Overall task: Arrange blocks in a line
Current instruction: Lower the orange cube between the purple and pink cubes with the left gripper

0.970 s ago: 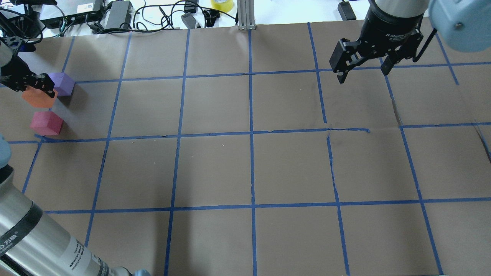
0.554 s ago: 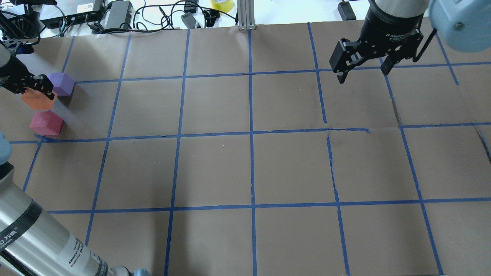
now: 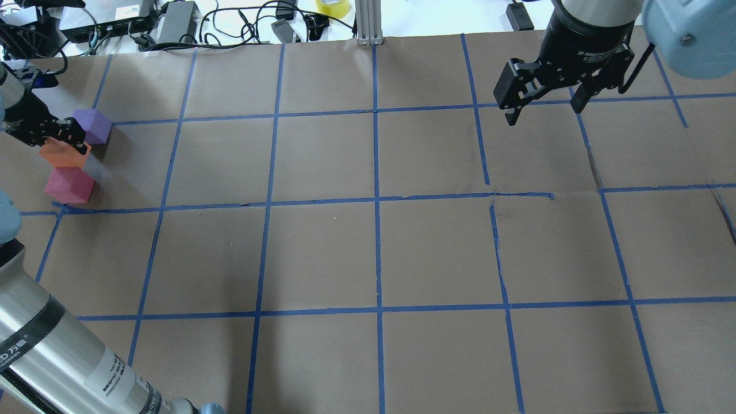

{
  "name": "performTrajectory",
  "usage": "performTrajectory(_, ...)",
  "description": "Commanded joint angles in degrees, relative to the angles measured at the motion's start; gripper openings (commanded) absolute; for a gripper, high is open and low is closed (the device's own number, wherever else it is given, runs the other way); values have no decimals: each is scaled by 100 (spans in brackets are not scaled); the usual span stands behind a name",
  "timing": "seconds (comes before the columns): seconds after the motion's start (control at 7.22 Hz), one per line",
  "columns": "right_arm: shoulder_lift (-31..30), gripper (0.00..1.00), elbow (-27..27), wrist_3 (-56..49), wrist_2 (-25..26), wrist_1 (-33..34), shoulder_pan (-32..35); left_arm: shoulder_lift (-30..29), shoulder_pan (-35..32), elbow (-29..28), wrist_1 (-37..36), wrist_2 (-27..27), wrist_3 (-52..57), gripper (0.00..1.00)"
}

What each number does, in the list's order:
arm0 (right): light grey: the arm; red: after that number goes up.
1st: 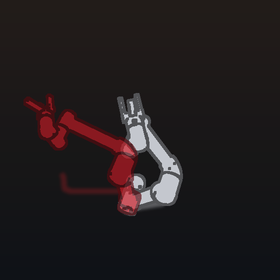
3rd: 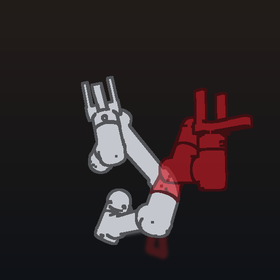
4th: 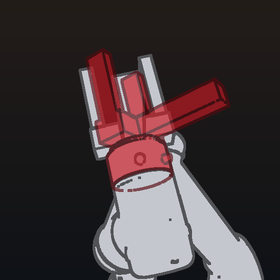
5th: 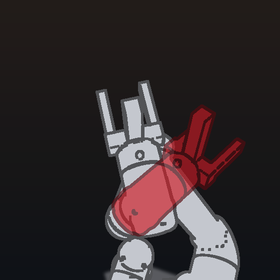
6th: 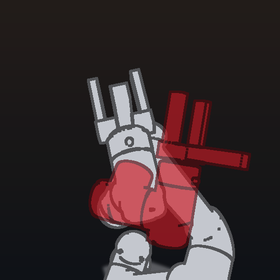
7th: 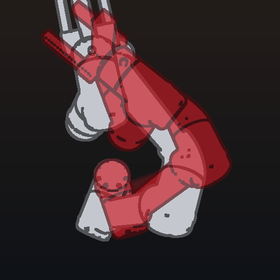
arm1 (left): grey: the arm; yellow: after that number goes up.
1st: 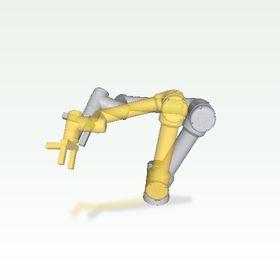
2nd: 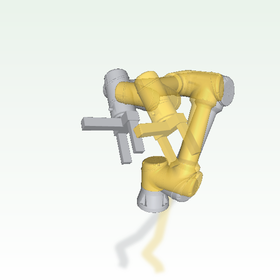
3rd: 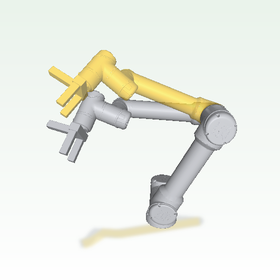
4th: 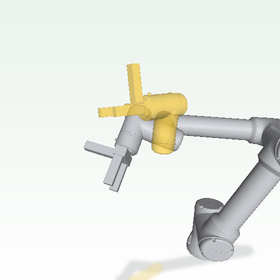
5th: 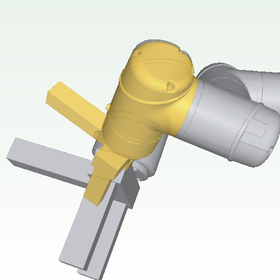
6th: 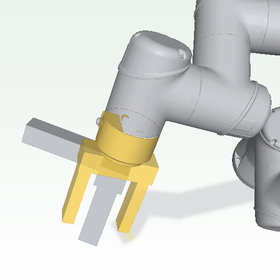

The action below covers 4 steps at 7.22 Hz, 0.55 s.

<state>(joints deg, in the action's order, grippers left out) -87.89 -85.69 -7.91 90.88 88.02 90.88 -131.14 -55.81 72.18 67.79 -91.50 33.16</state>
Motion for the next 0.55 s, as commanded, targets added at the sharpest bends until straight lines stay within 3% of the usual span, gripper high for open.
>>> performTrajectory(0.0,-9,100,0,0,0,-4,0,-69,0,59,-247,1,15,0)
performTrajectory(0.42,-9,100,0,0,0,-4,0,-157,0,77,-327,70,15,0)
